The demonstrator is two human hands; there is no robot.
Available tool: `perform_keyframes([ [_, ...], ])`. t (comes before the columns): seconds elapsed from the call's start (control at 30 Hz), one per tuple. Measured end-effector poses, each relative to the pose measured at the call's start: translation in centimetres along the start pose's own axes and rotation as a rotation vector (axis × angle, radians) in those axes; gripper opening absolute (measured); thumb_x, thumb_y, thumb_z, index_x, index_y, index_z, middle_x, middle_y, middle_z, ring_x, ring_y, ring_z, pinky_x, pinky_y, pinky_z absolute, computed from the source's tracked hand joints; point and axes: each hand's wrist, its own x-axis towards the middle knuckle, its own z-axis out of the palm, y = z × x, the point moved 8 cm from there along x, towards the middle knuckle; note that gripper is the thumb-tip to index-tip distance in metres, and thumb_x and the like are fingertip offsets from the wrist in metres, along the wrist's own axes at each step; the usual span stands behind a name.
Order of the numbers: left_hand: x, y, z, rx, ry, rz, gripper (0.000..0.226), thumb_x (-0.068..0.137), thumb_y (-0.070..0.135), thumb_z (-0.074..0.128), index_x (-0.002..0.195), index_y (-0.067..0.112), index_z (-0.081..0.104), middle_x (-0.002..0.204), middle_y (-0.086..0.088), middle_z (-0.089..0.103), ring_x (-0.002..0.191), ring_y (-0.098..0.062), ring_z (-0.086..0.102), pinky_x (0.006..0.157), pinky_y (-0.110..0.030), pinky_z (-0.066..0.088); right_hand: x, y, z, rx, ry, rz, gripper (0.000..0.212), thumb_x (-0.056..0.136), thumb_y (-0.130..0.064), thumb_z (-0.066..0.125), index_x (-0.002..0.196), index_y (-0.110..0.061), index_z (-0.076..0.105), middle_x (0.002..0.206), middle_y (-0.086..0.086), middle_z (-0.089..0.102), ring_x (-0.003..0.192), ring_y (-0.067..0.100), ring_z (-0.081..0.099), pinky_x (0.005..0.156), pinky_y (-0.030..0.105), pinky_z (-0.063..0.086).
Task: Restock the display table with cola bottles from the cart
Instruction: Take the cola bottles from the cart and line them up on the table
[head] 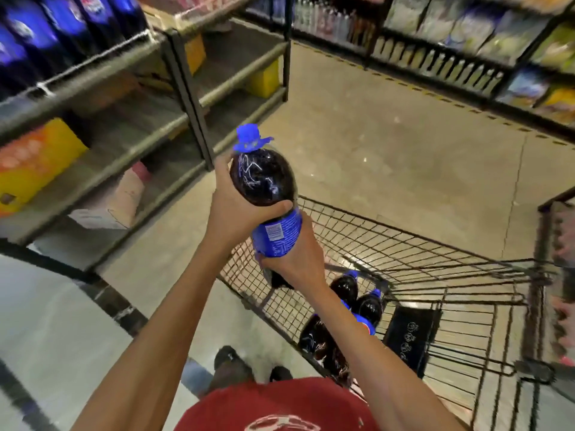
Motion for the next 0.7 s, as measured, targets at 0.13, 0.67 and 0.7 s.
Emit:
perform_keyframes([
  [0.13,0.3,2.4,-6.1,0.016,0.141,0.063,0.106,0.054,0.013,0.099,0.138,0.02,0.033,0.123,0.026,0.053,0.114,0.011,0.057,0.095,-0.015,0.049,1.4,-5.0,2.6,-0.009,-0.046,-0.1,0.098,0.051,-0.052,0.091,0.128,-0.038,0.031,0.115,-0.019,0.057,0.097,0.003,0.061,0.077,0.026,0.053],
  [0.67,-1.4,6.2,-32.0,0.192,0.515,0.173,0.105,0.056,0.022,0.1,0.134,0.032,0.031,0.126,0.03,0.048,0.117,0.013,0.053,0.094,-0.007,0.042,2.5,-25.4,19.4,0.096,-0.258,-0.453,0.097,0.055,-0.053,0.093,0.126,-0.05,0.027,0.116,-0.026,0.054,0.092,-0.008,0.055,0.076,0.008,0.04],
  [0.7,-1.7,6.1,-33.4,0.203,0.529,0.174,0.105,0.056,0.022,0.1,0.135,0.032,0.032,0.127,0.029,0.049,0.119,0.009,0.054,0.096,-0.009,0.043,2.3,-26.4,20.6,0.099,-0.271,-0.462,0.097,0.055,-0.053,0.093,0.124,-0.052,0.024,0.114,-0.027,0.053,0.09,-0.01,0.054,0.076,0.008,0.041],
])
